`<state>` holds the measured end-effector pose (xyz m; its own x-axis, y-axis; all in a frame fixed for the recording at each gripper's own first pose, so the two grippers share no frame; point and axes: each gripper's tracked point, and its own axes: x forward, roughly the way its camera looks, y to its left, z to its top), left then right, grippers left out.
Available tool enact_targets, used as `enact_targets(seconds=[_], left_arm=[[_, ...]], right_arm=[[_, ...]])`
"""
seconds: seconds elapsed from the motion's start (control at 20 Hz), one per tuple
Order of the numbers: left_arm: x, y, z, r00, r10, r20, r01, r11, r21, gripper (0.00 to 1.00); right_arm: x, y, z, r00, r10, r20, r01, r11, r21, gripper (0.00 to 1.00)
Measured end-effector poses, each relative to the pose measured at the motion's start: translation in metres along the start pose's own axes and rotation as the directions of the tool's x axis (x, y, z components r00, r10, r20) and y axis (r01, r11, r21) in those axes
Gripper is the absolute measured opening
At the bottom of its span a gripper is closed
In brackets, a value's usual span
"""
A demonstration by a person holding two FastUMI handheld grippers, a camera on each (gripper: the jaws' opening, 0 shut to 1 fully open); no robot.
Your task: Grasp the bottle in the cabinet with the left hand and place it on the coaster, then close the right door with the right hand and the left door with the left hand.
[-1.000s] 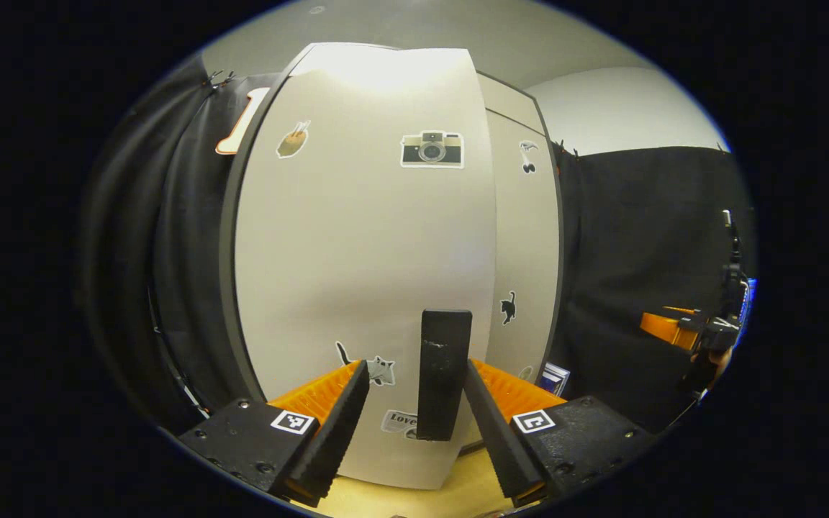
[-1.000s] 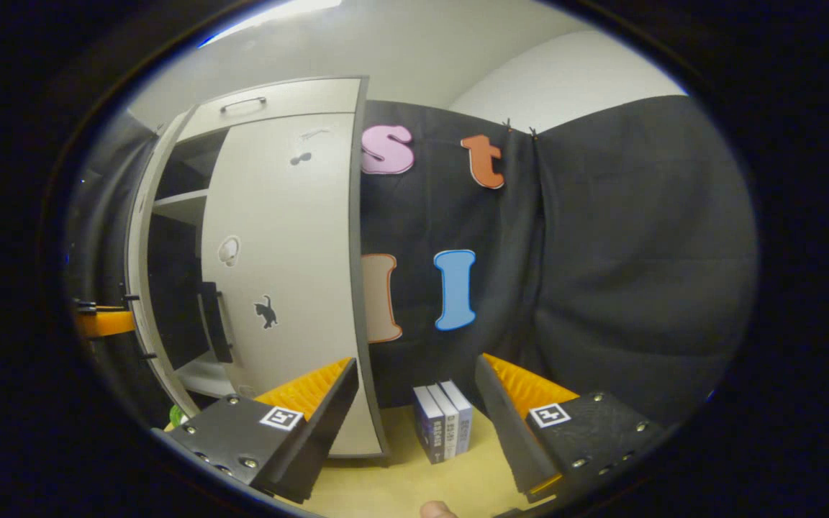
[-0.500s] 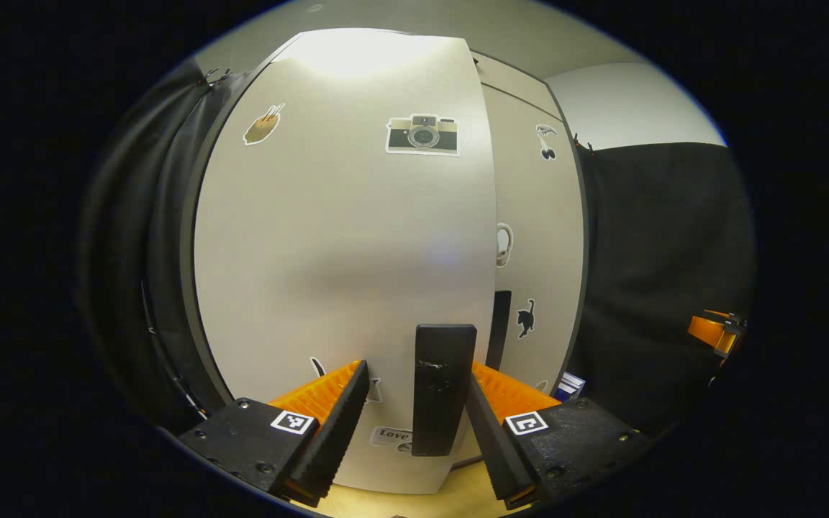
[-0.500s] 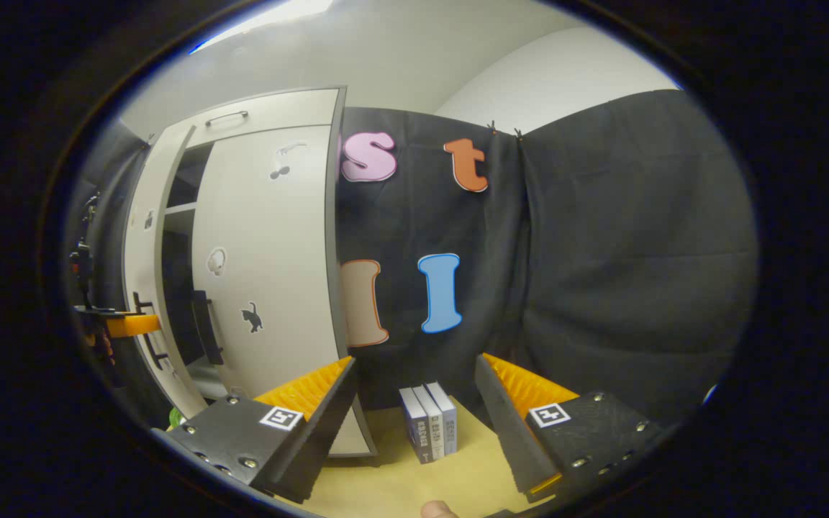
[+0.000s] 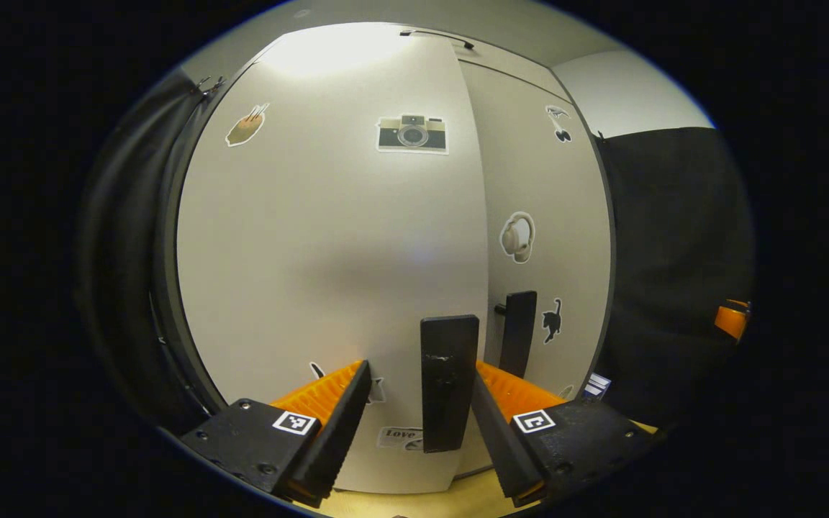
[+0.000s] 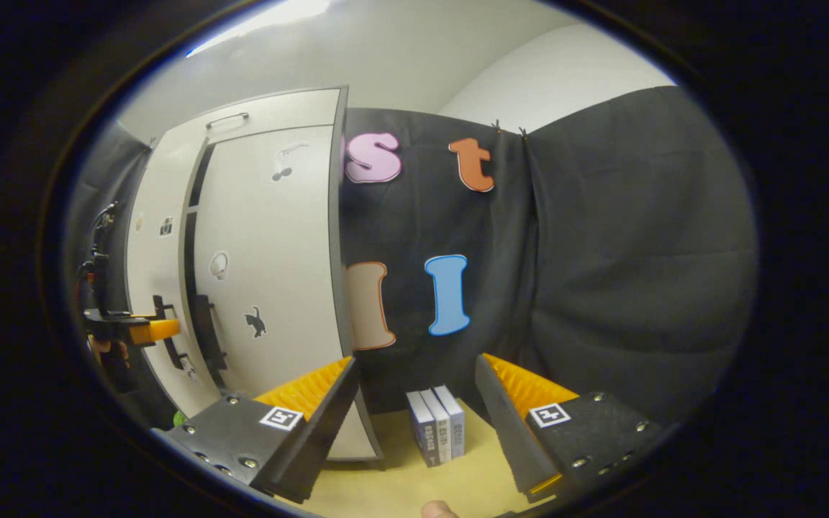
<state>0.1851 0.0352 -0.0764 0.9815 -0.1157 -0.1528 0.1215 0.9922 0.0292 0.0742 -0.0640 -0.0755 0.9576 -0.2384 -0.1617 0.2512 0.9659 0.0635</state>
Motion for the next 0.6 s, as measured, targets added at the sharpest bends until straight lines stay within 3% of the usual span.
enact_targets(seconds=[0.6], left_arm=[[0.02,0.003,0.001,0.999,0.041,0.01,-0.041,0.999,0.007,0.82]], right_arm=[[0.02,0.002,-0.005,1.0,0.001,-0.007,-0.001,1.0,-0.015,0.97]])
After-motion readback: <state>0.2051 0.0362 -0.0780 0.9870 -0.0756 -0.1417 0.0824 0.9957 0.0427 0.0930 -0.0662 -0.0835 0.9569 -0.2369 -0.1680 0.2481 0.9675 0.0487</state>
